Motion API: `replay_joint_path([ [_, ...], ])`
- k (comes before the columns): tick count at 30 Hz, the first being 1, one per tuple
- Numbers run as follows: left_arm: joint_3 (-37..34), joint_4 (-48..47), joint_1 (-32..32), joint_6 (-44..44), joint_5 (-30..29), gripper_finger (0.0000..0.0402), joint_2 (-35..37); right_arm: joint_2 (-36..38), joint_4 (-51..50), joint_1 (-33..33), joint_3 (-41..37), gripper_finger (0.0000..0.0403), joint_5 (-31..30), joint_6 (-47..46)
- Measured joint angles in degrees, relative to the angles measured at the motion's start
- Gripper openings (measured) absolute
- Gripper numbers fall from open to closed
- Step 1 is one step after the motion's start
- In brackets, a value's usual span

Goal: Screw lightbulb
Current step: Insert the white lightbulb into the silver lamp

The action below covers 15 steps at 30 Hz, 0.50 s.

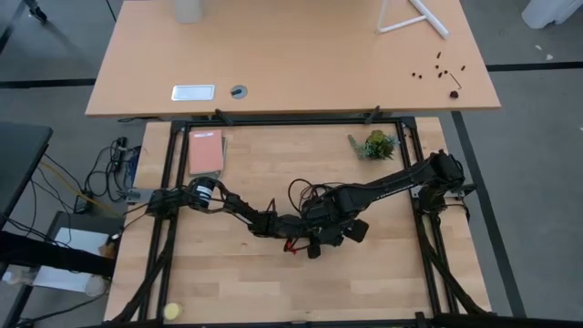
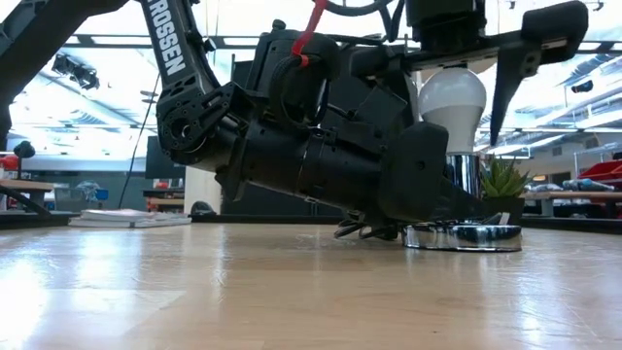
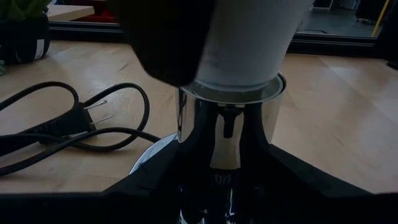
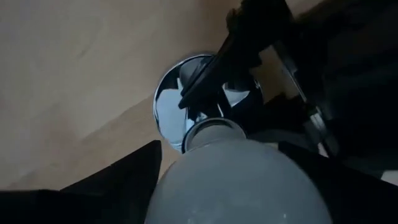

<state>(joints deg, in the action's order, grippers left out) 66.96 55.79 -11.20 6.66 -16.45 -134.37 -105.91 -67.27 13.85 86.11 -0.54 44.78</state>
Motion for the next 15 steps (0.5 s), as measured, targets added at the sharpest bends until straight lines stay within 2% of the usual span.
replay_joint_path([
  [8, 0.00, 0.00, -0.02, -0.17, 0.00, 0.0195, -0.02, 0.00, 0.72, -0.11, 0.00, 0.0254, -0.19, 3.38],
  [15, 0.00, 0.00, -0.02, -0.22, 0.00, 0.0195, -0.02, 0.00, 0.87, -0.35, 0.00, 0.0254, -0.24, -4.69],
])
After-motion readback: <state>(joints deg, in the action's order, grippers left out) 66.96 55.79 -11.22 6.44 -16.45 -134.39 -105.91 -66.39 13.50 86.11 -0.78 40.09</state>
